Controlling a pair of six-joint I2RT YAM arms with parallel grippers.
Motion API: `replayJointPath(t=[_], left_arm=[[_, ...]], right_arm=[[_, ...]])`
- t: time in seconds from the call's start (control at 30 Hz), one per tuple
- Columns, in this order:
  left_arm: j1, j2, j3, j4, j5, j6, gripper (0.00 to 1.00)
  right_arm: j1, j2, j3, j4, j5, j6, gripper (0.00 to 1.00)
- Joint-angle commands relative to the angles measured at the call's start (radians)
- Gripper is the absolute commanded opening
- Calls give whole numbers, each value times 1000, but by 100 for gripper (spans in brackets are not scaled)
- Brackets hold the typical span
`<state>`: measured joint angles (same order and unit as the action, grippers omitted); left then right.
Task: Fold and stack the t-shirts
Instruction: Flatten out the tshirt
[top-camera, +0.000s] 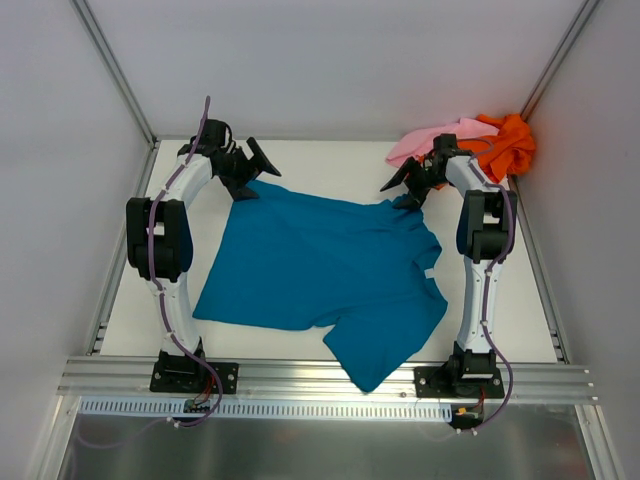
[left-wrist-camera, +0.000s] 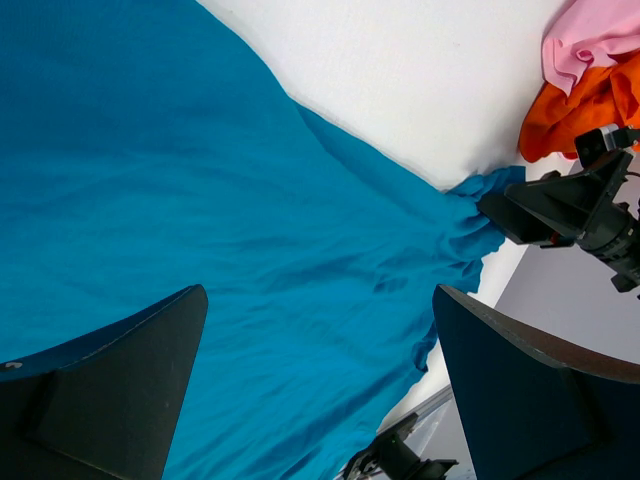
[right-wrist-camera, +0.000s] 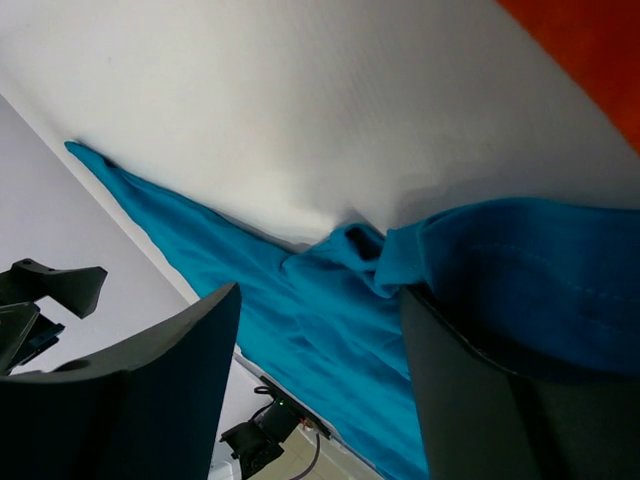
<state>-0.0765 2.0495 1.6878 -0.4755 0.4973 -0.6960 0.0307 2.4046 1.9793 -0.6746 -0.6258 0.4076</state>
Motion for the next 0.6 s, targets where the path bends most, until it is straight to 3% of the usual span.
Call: replayJointPath(t=[0.0, 0.2, 0.57], left_arm=[[9, -20, 18, -6, 18, -7, 99], [9, -25, 16, -23, 17, 6, 99], [11, -43, 18, -69, 10, 23, 99]], right_arm=[[8, 16, -10, -19, 47, -20, 66], [12, 33, -16, -22, 93, -10, 56], [35, 60, -8, -22, 179, 13, 55]])
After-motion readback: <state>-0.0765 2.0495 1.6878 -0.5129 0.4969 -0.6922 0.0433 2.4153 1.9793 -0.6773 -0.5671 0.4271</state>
